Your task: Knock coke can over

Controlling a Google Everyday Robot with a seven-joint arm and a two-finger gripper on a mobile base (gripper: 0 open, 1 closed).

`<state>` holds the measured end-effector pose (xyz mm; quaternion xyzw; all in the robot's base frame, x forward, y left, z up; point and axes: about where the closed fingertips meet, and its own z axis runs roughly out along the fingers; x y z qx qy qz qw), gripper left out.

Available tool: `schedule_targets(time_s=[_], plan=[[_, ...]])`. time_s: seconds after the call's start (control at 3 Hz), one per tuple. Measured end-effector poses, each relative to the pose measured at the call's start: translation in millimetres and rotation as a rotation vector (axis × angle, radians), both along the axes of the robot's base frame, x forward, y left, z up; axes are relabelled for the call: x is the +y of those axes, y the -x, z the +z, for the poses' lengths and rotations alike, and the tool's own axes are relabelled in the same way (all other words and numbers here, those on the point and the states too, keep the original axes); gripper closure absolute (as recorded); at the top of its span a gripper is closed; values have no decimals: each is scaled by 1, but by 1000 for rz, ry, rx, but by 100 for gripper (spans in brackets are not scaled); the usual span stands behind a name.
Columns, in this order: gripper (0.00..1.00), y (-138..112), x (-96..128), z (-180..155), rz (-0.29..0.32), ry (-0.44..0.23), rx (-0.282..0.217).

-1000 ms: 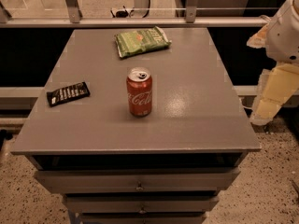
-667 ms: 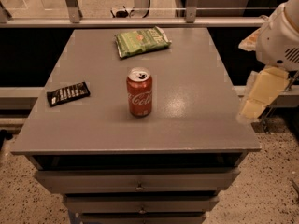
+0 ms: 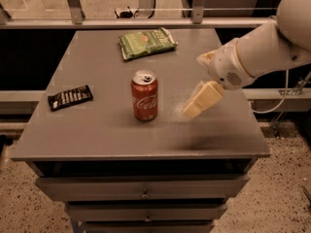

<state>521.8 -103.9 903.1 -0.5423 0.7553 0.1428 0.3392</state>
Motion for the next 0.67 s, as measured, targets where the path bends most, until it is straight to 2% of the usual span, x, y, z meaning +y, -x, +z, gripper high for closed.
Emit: schedule_targets(time_s=[0.33, 0.67], plan=[[0, -23, 38, -11, 32, -165, -25], [0, -32, 72, -15, 75, -298, -19]])
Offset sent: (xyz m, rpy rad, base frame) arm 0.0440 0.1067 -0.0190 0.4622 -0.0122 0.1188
